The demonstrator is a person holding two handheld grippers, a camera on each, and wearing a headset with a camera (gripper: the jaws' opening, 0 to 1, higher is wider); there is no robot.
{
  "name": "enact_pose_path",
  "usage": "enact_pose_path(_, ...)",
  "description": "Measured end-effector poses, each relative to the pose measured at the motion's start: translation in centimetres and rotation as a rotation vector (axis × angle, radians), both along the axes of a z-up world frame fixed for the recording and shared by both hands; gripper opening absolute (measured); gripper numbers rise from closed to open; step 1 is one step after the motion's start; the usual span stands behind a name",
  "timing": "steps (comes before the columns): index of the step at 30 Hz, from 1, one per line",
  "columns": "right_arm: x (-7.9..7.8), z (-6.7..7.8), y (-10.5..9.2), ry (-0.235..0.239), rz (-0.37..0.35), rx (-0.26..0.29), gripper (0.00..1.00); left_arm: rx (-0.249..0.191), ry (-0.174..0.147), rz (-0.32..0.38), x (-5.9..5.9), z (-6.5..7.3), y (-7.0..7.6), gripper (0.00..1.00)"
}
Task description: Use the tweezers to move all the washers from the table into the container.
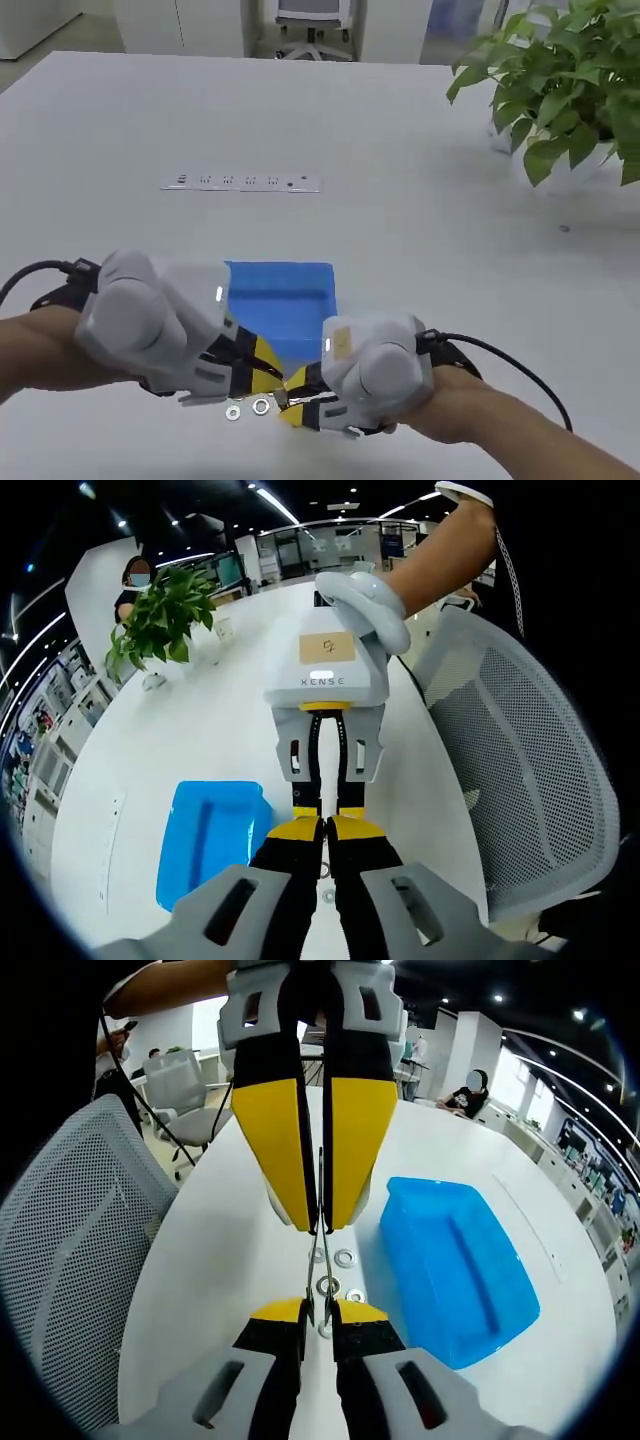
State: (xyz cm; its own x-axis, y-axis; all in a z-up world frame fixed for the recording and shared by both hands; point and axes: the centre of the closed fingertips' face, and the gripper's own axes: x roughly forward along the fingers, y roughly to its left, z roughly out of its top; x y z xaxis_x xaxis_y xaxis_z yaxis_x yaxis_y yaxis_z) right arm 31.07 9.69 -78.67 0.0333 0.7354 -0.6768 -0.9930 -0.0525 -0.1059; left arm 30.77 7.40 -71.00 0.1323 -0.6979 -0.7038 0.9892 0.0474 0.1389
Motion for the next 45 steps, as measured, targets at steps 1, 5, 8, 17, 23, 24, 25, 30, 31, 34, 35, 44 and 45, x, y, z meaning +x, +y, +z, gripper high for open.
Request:
enact_pose_path(1,0.1,-0.1,0.0,0.001,-0.002,0.0,0.11,0.001,-0.001,-0.002,0.0,0.0,-0.1,0.06)
enact_pose_path(5,0.1,-0.2,-0.1,0.002,-0.004,-0.003,0.11,0.005,0.003,-0.011,0.1,-0.2,-0.3,0.06)
enact_pose_path(8,0.2,-0.4,-0.3,0.002,-0.006,-0.008,0.12,0.01,0.008,-0.014,0.3,-0.4,-0.3,0.06)
enact_pose_path(17,0.5,-0.5,-0.2,0.003,-0.016,-0.001,0.12,0.014,0.009,-0.024,0.5,-0.4,-0.6,0.06)
enact_pose_path(23,0.5,-0.6,-0.1,0.006,-0.017,-0.004,0.12,0.018,0.011,-0.025,0.6,-0.6,-0.6,0.06)
enact_pose_path(24,0.5,-0.6,-0.1,0.005,-0.015,-0.003,0.12,0.014,0.013,-0.024,0.7,-0.5,-0.7,0.06)
enact_pose_path(25,0.5,-0.6,-0.2,0.007,-0.017,-0.002,0.13,0.013,0.011,-0.025,0.7,-0.5,-0.7,0.06)
enact_pose_path(30,0.5,-0.6,-0.4,0.01,-0.029,-0.002,0.14,0.011,0.01,-0.025,1.1,-0.5,-0.9,0.07)
enact_pose_path(31,0.5,-0.5,-0.4,0.013,-0.034,0.0,0.15,0.011,0.012,-0.025,1.2,-0.5,-0.9,0.07)
enact_pose_path(34,0.6,-0.6,-0.7,0.036,-0.059,-0.009,0.17,0.01,0.02,-0.03,1.4,-0.5,-0.9,0.07)
enact_pose_path(35,0.6,-0.6,-0.8,0.034,-0.057,-0.008,0.18,0.009,0.023,-0.031,1.4,-0.5,-1.0,0.07)
enact_pose_path(44,1.0,0.4,-0.4,0.073,-0.106,0.062,0.18,0.004,0.055,-0.046,1.4,-0.6,-1.2,0.06)
enact_pose_path(45,1.0,0.5,-0.3,0.075,-0.107,0.065,0.17,0.007,0.058,-0.051,1.4,-0.7,-1.2,0.06)
